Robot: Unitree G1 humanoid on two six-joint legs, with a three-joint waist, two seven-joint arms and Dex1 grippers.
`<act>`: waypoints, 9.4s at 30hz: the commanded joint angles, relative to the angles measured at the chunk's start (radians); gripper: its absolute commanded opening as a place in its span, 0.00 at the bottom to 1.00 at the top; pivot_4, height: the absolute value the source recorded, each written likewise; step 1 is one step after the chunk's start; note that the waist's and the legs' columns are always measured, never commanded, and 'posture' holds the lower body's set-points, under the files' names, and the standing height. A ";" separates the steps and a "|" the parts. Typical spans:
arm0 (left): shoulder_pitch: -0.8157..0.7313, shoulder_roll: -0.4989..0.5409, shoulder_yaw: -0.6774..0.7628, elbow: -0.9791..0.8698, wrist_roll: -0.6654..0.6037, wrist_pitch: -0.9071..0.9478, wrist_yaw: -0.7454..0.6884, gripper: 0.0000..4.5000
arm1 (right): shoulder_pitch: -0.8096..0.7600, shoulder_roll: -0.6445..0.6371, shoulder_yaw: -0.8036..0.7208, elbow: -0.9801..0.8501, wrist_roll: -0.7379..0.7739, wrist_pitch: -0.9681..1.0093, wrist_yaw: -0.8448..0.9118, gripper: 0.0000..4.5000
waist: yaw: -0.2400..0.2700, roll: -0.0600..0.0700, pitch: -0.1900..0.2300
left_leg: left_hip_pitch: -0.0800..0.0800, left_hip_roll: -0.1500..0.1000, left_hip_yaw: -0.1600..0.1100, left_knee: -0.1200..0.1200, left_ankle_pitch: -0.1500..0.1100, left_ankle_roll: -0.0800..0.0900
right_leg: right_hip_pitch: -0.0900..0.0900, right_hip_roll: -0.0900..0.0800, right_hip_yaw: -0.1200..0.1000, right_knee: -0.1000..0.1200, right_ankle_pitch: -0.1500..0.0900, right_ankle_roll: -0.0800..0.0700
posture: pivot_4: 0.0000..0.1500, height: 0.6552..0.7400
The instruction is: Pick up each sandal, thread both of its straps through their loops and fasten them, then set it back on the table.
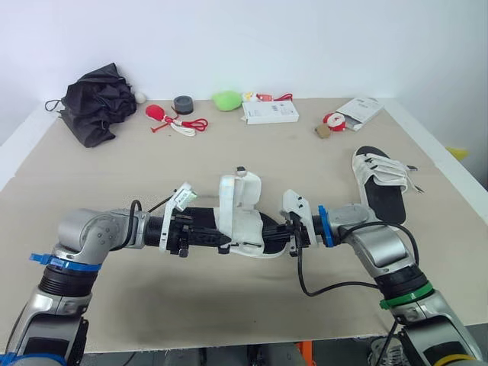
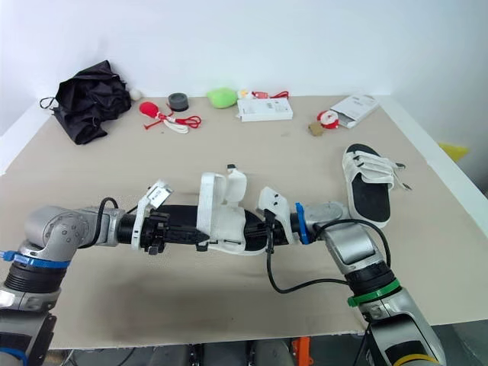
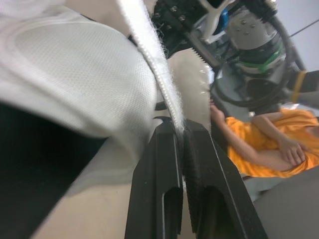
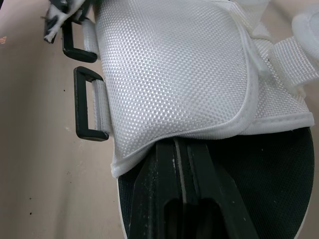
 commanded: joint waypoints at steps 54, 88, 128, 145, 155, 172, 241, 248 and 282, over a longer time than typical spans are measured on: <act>0.012 -0.054 0.052 -0.021 -0.049 -0.021 0.031 0.04 | 0.042 -0.011 0.037 0.010 -0.019 0.028 -0.005 0.00 | -0.001 -0.001 0.000 | 0.001 -0.001 0.000 -0.002 0.000 0.000 | 0.000 0.000 0.001 0.000 -0.001 0.000 | 1.00 1.00; -0.034 -0.092 0.140 0.015 -0.168 0.112 0.105 0.04 | 0.038 -0.004 0.043 0.012 -0.020 0.030 -0.001 0.00 | 0.000 -0.001 0.000 | 0.001 -0.001 0.000 -0.003 0.000 0.000 | 0.000 -0.001 0.001 -0.001 -0.001 0.000 | 1.00 1.00; -0.003 -0.050 0.064 0.013 -0.062 0.062 0.081 0.04 | 0.050 -0.002 0.029 -0.002 -0.010 0.044 -0.011 0.00 | 0.000 -0.001 0.000 | 0.001 -0.001 0.000 -0.005 0.000 0.000 | 0.000 0.000 0.001 -0.001 -0.001 -0.001 | 1.00 1.00; 0.054 0.052 -0.089 -0.099 0.054 -0.128 -0.068 0.04 | 0.055 -0.004 0.029 -0.004 -0.009 0.044 -0.014 0.00 | 0.000 -0.001 0.000 | 0.001 -0.001 0.001 -0.006 0.000 -0.001 | 0.000 -0.001 0.001 -0.001 -0.002 -0.002 | 1.00 1.00; 0.021 0.019 -0.062 -0.052 0.079 -0.184 -0.060 0.63 | 0.054 -0.001 0.034 -0.001 -0.009 0.041 -0.015 0.00 | 0.001 -0.001 0.000 | 0.008 -0.001 0.000 -0.007 0.000 -0.001 | 0.007 -0.001 -0.001 -0.002 -0.003 -0.002 | 1.00 1.00; -0.062 -0.131 0.125 0.059 -0.080 0.065 0.172 0.63 | 0.053 0.001 0.039 -0.005 -0.010 0.042 -0.012 0.00 | 0.000 -0.001 0.000 | 0.008 -0.002 -0.002 -0.008 0.000 -0.001 | 0.008 -0.001 -0.001 -0.002 -0.004 -0.001 | 1.00 1.00; 0.398 0.122 -0.049 -0.188 0.366 -0.778 -0.214 0.86 | 0.069 0.026 0.039 -0.061 0.014 0.085 -0.014 0.00 | 0.000 -0.001 0.001 | 0.010 0.005 -0.002 -0.011 -0.006 -0.010 | 0.006 0.002 -0.002 -0.002 -0.011 -0.010 | 1.00 1.00; 0.367 0.069 -0.083 -0.148 0.373 -0.765 -0.213 0.86 | 0.075 0.026 0.039 -0.074 0.017 0.097 -0.019 0.00 | -0.002 -0.001 0.001 | 0.010 0.005 -0.002 -0.012 -0.009 -0.011 | 0.006 0.004 -0.002 -0.002 -0.014 -0.009 | 1.00 1.00; 0.333 0.279 -0.075 -0.304 0.103 -0.407 -0.406 0.00 | 0.076 0.031 0.035 -0.074 0.026 0.103 -0.037 0.00 | -0.002 -0.001 0.000 | 0.011 0.007 -0.004 -0.011 -0.010 -0.012 | 0.006 0.008 -0.004 -0.001 -0.017 -0.013 | 1.00 1.00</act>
